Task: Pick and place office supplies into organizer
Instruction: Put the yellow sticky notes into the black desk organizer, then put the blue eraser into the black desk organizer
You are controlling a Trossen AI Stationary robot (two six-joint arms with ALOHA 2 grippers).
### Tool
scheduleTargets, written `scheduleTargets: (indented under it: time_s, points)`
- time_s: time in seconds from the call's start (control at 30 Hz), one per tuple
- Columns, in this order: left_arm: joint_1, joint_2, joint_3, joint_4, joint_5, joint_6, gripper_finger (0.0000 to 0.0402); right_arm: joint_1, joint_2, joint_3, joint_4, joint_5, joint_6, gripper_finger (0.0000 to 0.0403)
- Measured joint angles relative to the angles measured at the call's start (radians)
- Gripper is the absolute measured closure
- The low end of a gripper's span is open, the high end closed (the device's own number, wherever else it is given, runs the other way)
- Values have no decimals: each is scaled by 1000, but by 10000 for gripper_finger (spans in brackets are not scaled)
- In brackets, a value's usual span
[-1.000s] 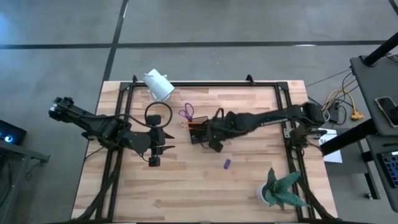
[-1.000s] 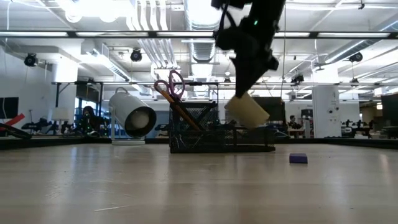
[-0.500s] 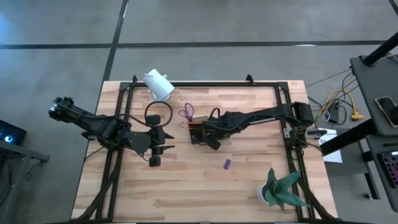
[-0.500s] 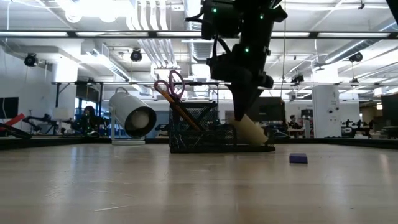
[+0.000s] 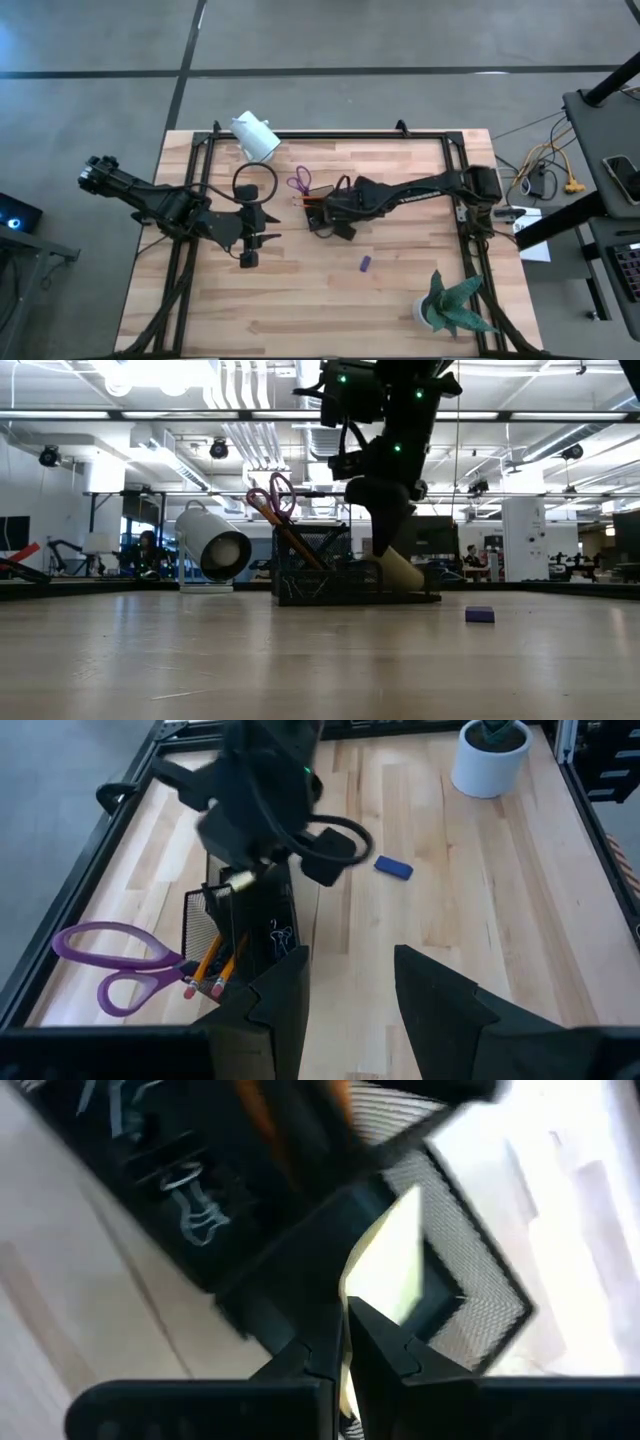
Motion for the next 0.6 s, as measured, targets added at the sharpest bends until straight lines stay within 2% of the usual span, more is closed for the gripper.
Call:
scheduleTargets:
  time_s: [0.13, 0.23, 0.6]
  points:
    - [0, 0, 0, 1, 0, 0, 272, 20, 15, -2, 33, -8, -23, 392]
    - [0, 0, 0, 1, -1, 0, 272, 25, 26, -2, 49, -41, -22, 375]
    - [0, 0, 0, 1, -2, 0, 272, 45, 9, 9, 5, -53, -46, 245]
